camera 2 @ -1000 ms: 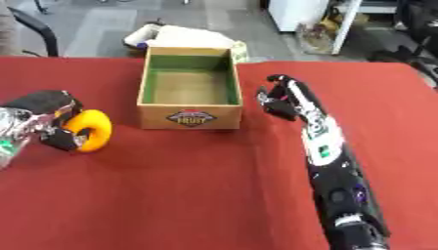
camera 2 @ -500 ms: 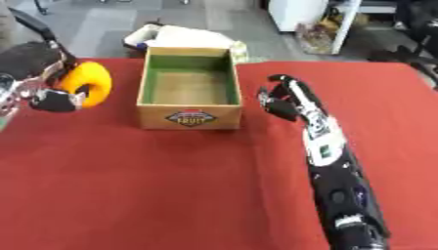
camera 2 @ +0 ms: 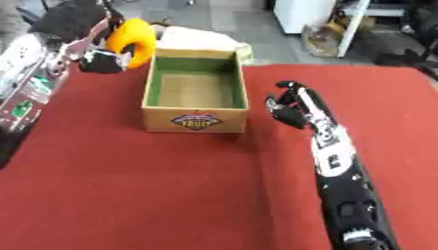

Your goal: Pick up objects on the table and place them in the box.

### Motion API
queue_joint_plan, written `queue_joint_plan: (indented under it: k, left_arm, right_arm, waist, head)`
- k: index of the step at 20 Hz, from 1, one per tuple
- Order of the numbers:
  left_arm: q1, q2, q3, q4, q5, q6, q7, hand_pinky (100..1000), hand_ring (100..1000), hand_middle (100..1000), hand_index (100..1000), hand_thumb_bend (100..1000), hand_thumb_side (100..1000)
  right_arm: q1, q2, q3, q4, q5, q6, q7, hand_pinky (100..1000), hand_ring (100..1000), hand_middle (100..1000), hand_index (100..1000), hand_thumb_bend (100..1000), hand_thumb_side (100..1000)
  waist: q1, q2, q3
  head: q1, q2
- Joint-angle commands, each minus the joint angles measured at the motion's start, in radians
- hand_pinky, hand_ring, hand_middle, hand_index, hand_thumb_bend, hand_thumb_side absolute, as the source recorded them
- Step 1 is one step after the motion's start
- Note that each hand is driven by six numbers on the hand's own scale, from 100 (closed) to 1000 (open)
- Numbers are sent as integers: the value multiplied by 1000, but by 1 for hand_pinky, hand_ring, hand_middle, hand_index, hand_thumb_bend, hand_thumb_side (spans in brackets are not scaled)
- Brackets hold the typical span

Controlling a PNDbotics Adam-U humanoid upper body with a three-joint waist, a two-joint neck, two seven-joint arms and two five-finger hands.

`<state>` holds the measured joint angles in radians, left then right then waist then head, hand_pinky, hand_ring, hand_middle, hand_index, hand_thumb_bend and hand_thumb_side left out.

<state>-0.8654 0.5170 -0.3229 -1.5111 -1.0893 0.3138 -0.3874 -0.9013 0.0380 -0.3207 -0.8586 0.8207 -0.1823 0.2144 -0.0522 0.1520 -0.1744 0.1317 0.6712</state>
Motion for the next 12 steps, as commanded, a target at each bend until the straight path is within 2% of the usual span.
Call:
queue_joint_plan:
  k: [1, 7, 12]
  left_arm:
    - [-54, -51, -7, 68, -42, 0, 45, 536, 389, 379, 550, 100, 244]
    - [-100, -165, -1, 229, -127, -18, 118, 555, 422, 412, 578, 100, 244]
    - [-101, -245, 25, 369, -179, -41, 185, 603, 505, 506, 661, 100, 227]
  right_arm:
    - [-30, -1, -3, -31, -7, -3, 6, 634, 657, 560, 874, 100, 482]
    - [-39, 16, 0, -42, -7, -6, 12, 634, 658, 559, 875, 100, 485]
    - [-41, 25, 0, -49, -8, -6, 16, 634, 657, 558, 875, 100, 485]
  waist:
    - [2, -10, -7]
    - [2, 6, -26]
    - [0, 13, -37]
  head:
    - [16, -21]
    - [42, -41]
    - [56, -51]
